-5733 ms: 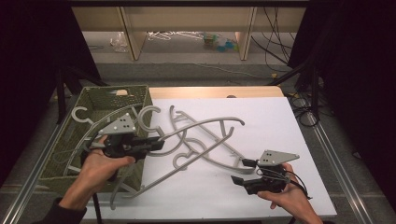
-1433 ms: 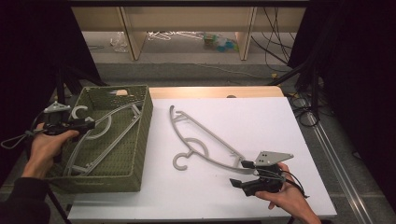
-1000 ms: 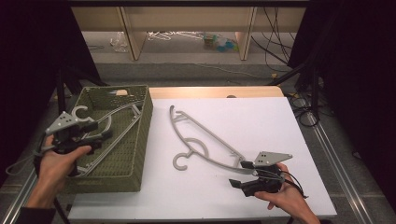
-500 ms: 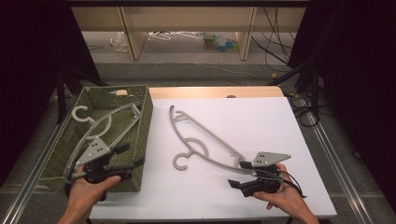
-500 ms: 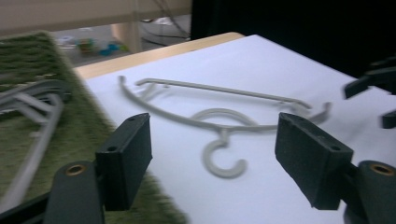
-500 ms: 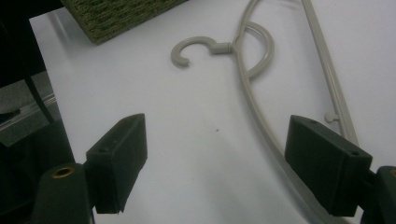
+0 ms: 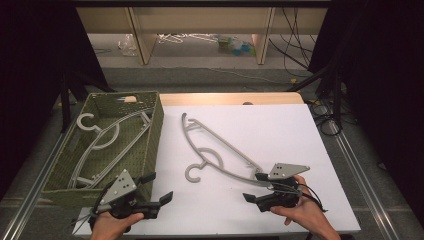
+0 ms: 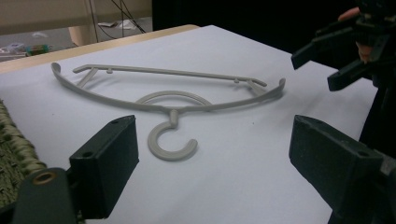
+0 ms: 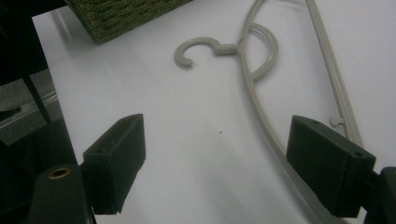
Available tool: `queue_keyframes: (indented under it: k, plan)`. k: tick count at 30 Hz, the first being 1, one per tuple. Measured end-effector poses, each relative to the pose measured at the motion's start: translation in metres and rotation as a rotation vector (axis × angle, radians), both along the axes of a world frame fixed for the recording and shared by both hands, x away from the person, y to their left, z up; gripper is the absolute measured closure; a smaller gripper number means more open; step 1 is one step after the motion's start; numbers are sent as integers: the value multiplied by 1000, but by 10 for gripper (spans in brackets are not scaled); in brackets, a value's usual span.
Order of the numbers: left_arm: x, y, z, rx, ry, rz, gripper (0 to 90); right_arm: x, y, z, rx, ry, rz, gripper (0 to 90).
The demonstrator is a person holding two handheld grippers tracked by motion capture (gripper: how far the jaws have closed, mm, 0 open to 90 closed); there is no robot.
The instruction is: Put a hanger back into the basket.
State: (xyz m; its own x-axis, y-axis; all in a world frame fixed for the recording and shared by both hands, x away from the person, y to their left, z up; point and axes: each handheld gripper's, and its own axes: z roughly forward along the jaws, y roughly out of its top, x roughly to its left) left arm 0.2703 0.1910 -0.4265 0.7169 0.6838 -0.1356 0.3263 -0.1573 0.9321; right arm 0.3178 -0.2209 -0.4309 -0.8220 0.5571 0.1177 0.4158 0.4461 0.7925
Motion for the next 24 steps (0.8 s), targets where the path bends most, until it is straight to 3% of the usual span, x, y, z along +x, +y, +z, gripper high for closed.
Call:
queue_keyframes:
  k: [5, 11, 13, 15, 18, 21, 24]
  plan:
    - [-4, -4, -1, -13, -32, -19, 157, 1, 2, -1, 0, 0, -2, 203]
    - [-2, -3, -4, -4, -17, -3, 158, 2, 6, -4, -1, -10, 0, 201]
    - [0, -2, -4, 10, -33, -18, 158, 4, 9, -5, -3, -9, 3, 195]
    - [-1, -3, -5, -1, -17, -7, 158, 6, 13, -6, -10, -13, -1, 194]
    - [1, -3, -7, 13, -22, -22, 158, 12, 20, -9, -39, -32, 2, 194]
    - [1, -5, -8, 1, 6, -22, 157, 16, 27, -13, -67, -32, 5, 205]
    - [1, -5, -8, -7, 1, -38, 157, 21, 36, -17, -108, -23, 22, 217]
